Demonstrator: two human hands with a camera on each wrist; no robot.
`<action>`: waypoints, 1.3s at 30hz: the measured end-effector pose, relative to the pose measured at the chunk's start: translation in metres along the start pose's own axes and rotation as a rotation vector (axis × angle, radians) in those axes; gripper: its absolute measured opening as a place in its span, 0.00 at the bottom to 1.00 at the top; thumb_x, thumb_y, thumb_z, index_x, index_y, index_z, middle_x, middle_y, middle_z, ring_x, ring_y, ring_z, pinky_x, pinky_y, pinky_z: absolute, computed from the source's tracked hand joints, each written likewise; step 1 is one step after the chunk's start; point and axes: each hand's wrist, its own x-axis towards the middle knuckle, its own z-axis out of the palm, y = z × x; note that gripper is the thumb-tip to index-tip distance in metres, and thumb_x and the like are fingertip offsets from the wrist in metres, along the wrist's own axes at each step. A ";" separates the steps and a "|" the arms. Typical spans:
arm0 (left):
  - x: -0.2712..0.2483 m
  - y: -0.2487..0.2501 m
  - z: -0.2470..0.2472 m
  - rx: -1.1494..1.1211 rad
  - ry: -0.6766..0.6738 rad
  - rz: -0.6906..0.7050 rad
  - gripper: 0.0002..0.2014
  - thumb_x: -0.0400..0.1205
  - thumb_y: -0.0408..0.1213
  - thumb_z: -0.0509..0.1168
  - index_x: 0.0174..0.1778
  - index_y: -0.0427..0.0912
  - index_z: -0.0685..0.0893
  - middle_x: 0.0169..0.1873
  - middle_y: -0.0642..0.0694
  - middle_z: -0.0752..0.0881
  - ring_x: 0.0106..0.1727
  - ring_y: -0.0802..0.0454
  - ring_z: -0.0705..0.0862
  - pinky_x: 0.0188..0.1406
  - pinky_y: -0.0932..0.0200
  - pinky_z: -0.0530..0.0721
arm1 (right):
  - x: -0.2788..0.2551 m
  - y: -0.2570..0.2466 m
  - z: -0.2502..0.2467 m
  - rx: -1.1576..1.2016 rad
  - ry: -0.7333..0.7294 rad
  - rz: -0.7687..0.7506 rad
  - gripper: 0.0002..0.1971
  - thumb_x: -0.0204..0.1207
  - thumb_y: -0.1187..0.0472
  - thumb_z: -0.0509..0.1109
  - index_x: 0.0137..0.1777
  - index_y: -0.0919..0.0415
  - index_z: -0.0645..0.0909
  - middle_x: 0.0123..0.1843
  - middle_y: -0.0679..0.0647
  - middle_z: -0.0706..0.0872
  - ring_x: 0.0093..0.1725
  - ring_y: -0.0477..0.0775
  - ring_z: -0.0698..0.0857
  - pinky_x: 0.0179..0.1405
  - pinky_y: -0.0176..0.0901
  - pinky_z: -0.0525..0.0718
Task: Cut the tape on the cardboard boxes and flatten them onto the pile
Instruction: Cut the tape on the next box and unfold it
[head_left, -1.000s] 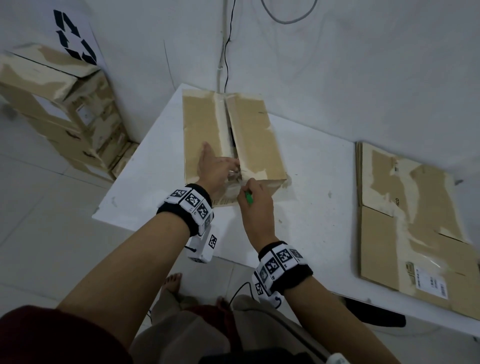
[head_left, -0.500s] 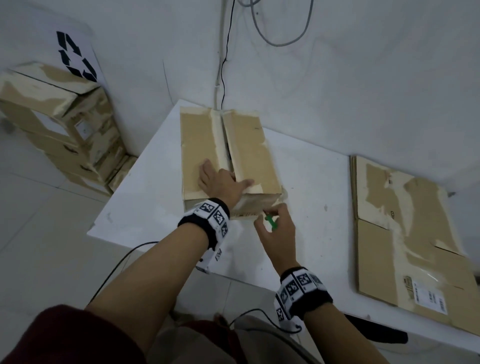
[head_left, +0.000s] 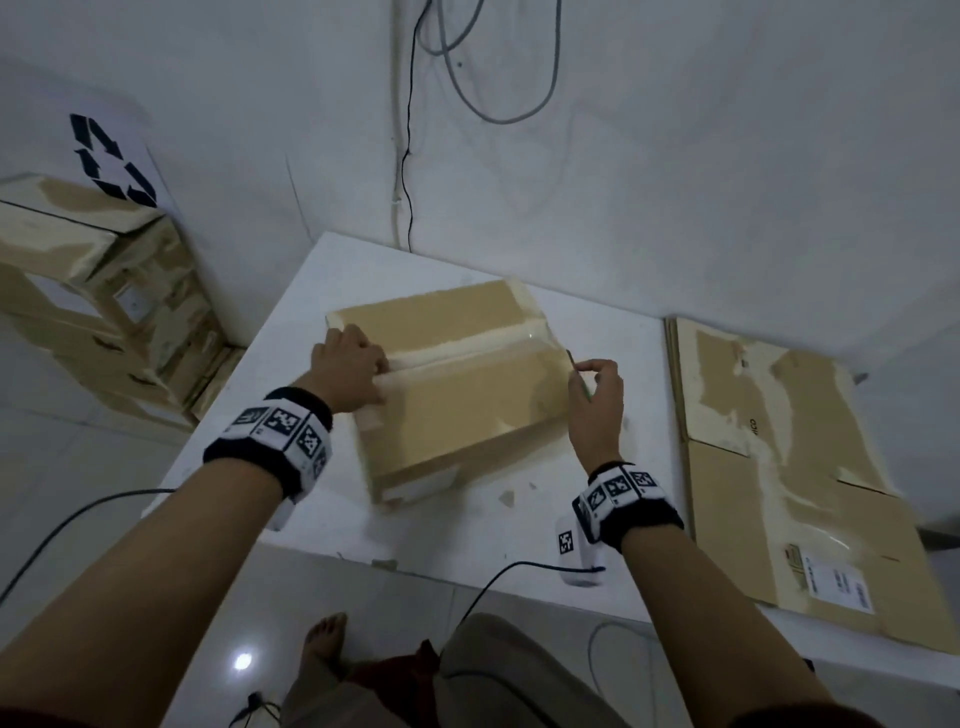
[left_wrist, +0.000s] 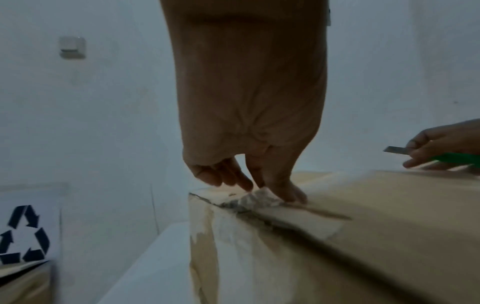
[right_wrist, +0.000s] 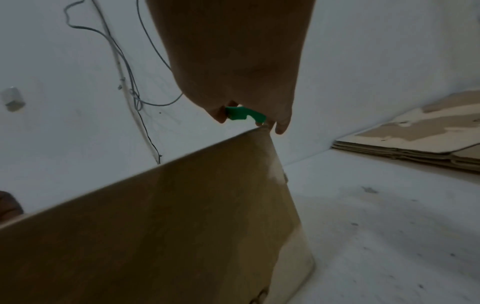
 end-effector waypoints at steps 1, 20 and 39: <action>0.000 -0.004 -0.003 0.011 -0.018 -0.004 0.22 0.77 0.48 0.71 0.66 0.49 0.78 0.67 0.40 0.70 0.69 0.37 0.67 0.68 0.45 0.67 | -0.002 0.001 0.000 0.007 -0.013 0.020 0.03 0.85 0.62 0.62 0.56 0.58 0.74 0.52 0.51 0.78 0.47 0.37 0.75 0.43 0.35 0.72; 0.000 0.148 0.040 -0.012 -0.003 0.259 0.54 0.55 0.77 0.70 0.67 0.39 0.71 0.63 0.43 0.72 0.66 0.43 0.69 0.69 0.43 0.68 | -0.045 0.012 -0.034 0.225 -0.184 0.206 0.02 0.85 0.59 0.65 0.54 0.56 0.74 0.49 0.53 0.90 0.41 0.51 0.91 0.40 0.44 0.88; -0.009 0.157 0.047 0.020 0.013 0.206 0.49 0.54 0.68 0.77 0.67 0.45 0.71 0.62 0.44 0.70 0.64 0.43 0.68 0.65 0.47 0.65 | 0.049 -0.034 -0.029 -0.682 -0.615 -0.242 0.04 0.74 0.53 0.73 0.41 0.44 0.89 0.45 0.38 0.88 0.51 0.42 0.81 0.53 0.49 0.59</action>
